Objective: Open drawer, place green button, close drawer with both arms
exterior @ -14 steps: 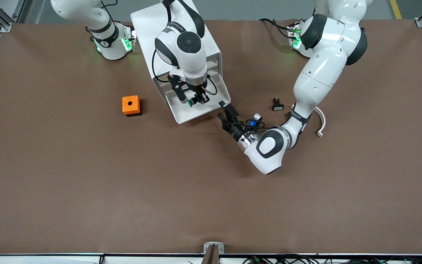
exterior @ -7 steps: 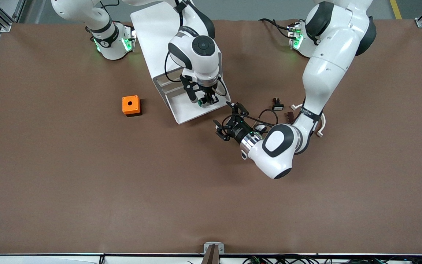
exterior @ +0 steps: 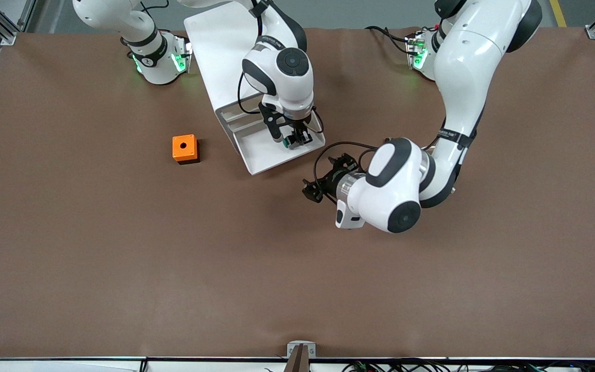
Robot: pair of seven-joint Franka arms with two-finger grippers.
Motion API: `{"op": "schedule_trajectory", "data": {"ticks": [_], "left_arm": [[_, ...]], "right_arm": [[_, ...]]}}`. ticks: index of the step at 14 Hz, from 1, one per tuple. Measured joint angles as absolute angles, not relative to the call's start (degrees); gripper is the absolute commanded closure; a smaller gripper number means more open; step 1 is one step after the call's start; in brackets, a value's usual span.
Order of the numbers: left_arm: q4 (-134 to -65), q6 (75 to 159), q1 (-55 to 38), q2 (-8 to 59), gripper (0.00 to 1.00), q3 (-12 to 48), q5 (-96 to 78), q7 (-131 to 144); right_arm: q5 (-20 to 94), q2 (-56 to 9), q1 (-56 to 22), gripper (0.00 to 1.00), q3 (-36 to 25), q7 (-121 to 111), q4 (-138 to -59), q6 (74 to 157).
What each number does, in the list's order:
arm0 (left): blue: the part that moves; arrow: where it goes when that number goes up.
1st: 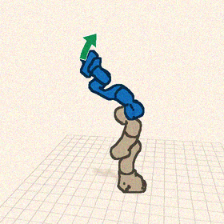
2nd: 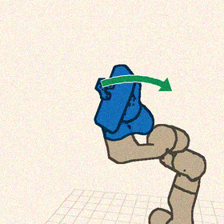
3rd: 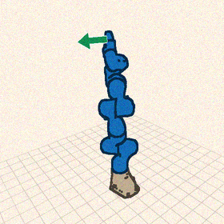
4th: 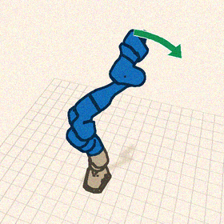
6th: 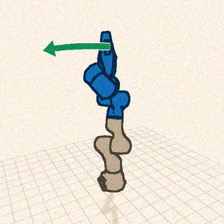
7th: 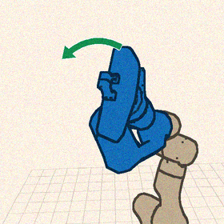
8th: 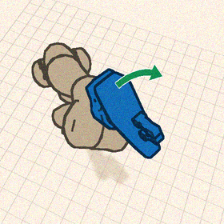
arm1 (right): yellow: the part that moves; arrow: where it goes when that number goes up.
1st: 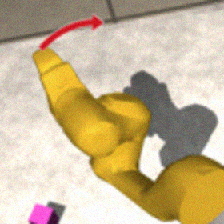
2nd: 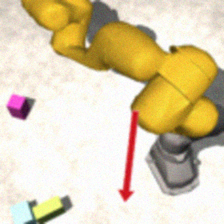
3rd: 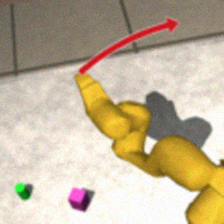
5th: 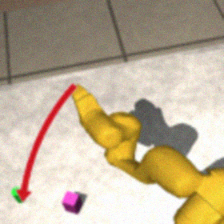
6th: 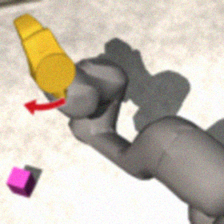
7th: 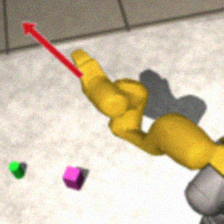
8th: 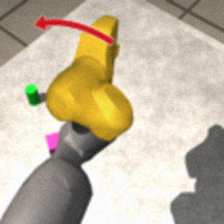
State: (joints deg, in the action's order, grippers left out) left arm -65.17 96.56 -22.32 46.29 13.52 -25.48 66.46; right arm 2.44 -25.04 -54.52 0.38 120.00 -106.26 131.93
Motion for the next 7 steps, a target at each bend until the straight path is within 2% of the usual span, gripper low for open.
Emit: {"op": "schedule_trajectory", "data": {"ticks": [1,2,4,5,7], "left_arm": [[-65.27,100.07,-23.52,46.28,0.0,13.54,-21.8,65.81],[-65.56,103.19,-24.67,46.29,0.0,13.53,-18.78,65.39],[-66.26,108.28,-26.55,46.29,0.0,13.52,-13.86,65.32],[-66.5,109.81,-27.21,46.3,0.0,13.5,-11.83,65.32],[-66.99,111.22,-28.49,46.33,0.0,13.46,-8.16,65.32]], "right_arm": [[2.44,-25.18,-54.67,1.0,0.38,120.16,-106.26,131.93],[2.44,-25.37,-54.82,0.91,0.37,120.27,-106.25,131.93],[2.44,-25.51,-54.85,0.36,0.34,120.28,-106.02,131.85],[2.44,-25.54,-54.86,0.0,0.34,120.28,-105.99,131.84],[2.44,-25.57,-54.88,0.0,0.34,120.26,-105.94,131.78]]}}
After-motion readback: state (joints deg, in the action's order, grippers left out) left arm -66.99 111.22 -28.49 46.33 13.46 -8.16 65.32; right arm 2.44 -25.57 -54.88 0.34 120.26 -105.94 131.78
